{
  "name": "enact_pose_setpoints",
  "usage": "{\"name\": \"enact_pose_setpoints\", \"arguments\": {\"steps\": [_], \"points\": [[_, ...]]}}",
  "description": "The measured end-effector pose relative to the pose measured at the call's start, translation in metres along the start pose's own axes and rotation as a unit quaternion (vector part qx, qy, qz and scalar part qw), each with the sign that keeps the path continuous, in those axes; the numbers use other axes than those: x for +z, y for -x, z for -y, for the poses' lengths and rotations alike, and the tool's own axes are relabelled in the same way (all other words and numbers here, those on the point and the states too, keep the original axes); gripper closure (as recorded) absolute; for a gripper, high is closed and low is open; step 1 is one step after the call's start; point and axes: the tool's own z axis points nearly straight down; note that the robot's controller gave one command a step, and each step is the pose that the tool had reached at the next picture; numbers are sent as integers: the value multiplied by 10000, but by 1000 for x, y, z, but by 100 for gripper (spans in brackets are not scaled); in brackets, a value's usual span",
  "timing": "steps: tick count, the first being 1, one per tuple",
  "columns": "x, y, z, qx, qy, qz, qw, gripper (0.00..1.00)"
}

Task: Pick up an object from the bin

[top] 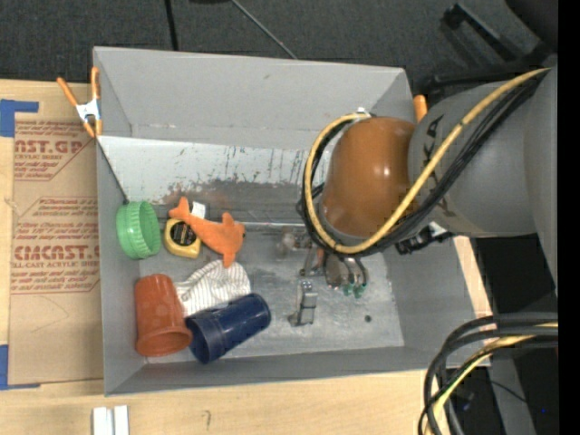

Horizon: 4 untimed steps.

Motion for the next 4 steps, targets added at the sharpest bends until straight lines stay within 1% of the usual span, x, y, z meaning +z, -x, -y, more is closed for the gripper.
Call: {"name": "enact_pose_setpoints", "arguments": {"steps": [1,2,3,4], "points": [[67,5,-18,-521,9,-25,9986,0],[85,-3,-43,-783,-1,-64,9969,0],[89,0,-67,-1176,6,-46,9931,100],[89,0,-67,-1176,7,-47,9930,100]]}}
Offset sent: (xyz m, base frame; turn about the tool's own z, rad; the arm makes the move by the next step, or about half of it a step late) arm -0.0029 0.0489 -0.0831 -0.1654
